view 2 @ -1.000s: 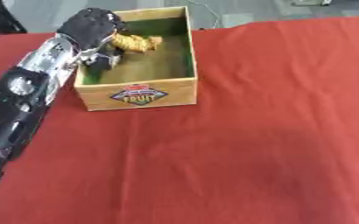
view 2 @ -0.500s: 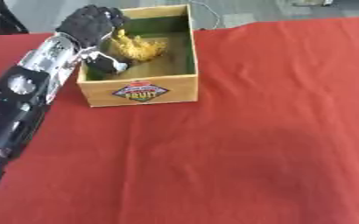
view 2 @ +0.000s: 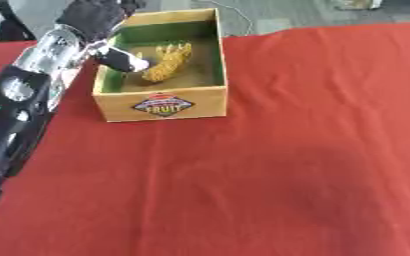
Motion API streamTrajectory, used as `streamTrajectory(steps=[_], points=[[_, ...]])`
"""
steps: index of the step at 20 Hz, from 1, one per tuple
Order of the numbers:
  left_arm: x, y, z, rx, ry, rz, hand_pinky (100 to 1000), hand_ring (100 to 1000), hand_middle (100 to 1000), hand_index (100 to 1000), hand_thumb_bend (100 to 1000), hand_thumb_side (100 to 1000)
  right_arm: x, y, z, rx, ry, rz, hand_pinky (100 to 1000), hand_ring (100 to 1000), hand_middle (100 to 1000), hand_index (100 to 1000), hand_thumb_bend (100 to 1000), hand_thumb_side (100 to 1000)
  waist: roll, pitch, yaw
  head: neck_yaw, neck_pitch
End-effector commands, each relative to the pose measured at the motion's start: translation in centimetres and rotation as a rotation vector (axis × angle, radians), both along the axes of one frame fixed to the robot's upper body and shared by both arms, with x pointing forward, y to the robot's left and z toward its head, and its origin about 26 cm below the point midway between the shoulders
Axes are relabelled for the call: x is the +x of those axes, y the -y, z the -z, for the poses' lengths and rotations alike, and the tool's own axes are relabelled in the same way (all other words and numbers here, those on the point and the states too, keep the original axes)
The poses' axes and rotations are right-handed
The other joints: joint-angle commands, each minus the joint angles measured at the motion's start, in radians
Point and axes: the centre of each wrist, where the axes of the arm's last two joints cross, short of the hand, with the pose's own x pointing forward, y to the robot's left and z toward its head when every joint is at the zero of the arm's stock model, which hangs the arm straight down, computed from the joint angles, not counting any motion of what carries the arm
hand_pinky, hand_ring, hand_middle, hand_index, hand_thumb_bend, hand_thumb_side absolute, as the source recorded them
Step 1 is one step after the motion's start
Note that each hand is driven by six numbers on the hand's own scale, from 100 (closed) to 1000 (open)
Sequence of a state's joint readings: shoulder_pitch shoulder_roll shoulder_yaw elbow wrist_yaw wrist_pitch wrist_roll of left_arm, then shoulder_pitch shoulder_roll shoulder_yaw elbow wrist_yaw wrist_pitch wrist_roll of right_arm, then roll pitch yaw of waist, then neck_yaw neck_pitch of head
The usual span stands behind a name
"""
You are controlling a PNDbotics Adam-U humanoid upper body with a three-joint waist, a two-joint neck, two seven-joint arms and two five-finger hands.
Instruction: Pick up objects on the table and place them in the box.
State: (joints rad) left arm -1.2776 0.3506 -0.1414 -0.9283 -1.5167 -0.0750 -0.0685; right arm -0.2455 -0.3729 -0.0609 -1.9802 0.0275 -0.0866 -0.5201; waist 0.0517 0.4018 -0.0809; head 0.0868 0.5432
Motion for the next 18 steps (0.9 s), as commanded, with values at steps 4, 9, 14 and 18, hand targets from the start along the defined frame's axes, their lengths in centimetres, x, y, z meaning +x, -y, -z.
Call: streamTrajectory(steps=[4,9,14,18], points=[[-1.8,-0.8,-3.8,-0.034,0.065,0.041,810,831,834,937,472,635,-0.4,0.2,-0.6,-0.001,0.019,0.005,823,489,493,705,100,699,-0.009,-0.041,0.013,-0.014,0.025],[-5.2,-1.2,-5.9,-0.16,0.196,0.171,728,746,752,885,254,554,-0.4,0.5,-0.5,0.0,0.02,0.018,823,490,495,705,100,696,-0.016,-0.056,0.033,-0.035,0.066],[-11.3,-2.1,-6.6,-0.406,0.36,0.407,668,675,696,854,100,582,-0.5,0.7,-0.5,0.003,0.024,0.029,823,491,496,706,100,695,-0.029,-0.072,0.065,-0.05,0.096],[-15.0,-2.5,-5.4,-0.594,0.417,0.561,576,611,641,832,100,610,-0.5,0.7,-0.6,0.007,0.029,0.025,822,494,498,707,100,692,-0.047,-0.086,0.087,-0.048,0.109]])
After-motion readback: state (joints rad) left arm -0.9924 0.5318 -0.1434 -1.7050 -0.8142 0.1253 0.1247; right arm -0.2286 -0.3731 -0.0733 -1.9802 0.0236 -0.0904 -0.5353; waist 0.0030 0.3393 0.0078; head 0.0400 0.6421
